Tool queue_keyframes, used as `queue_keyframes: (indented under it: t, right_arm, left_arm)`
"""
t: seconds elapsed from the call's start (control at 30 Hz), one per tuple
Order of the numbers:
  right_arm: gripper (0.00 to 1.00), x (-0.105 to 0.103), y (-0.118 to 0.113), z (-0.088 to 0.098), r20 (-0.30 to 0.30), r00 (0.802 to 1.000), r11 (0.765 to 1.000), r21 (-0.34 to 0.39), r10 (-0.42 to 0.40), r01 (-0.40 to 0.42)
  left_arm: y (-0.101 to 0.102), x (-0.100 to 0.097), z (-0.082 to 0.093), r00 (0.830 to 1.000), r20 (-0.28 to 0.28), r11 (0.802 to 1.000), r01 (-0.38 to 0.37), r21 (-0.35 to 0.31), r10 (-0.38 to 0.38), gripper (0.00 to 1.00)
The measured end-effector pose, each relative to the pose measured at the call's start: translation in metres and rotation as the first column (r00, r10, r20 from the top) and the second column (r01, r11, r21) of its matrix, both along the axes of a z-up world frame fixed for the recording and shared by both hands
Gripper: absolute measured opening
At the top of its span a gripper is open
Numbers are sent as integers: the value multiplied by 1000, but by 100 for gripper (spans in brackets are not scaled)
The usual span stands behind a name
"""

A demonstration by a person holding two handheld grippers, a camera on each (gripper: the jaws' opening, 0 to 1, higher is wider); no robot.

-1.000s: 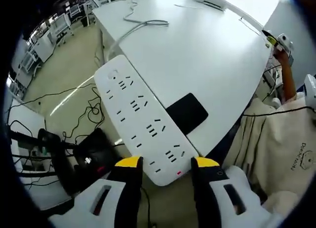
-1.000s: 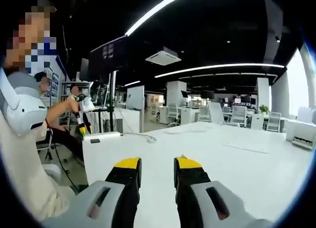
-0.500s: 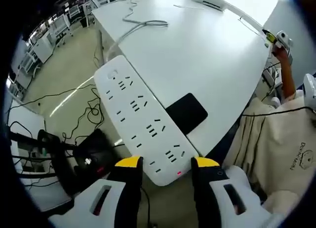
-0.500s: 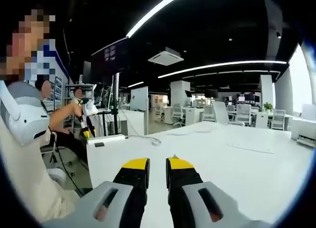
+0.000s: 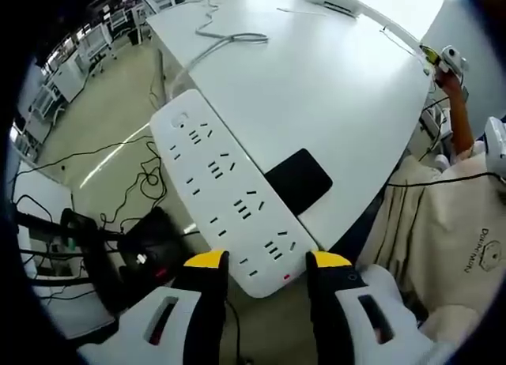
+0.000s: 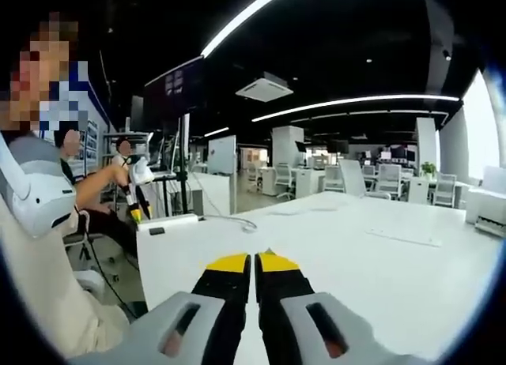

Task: Pick up the power strip scattered on the table, fix it on the side mounting bracket of the table, and press the switch

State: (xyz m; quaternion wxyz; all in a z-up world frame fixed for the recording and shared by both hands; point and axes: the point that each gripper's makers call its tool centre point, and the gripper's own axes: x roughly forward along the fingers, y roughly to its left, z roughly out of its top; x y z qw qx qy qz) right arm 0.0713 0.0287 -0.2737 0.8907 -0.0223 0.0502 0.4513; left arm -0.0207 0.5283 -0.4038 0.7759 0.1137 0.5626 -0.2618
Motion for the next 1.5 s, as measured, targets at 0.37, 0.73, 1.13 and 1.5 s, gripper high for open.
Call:
queue_keyframes:
  t: [0.37, 0.73, 1.13, 1.5]
  right_arm:
    - [0, 4, 7, 1, -4, 1000, 1000, -16, 15, -15]
    - [0, 17, 20, 4, -34, 999, 998, -52, 26, -28]
    - [0, 30, 28, 20, -52, 998, 998, -61, 24, -27]
    - [0, 45, 46, 42, -78, 996, 998, -53, 42, -46]
  left_arm:
    - [0, 0, 0, 1000, -9, 1000, 4, 7, -4, 44]
    - [0, 0, 1, 1000, 8, 1000, -8, -6, 8, 44]
    - [-1, 0, 1, 1000, 6, 1000, -5, 12, 5, 44]
    - [0, 1, 1, 1000, 1, 1000, -10, 21, 10, 44]
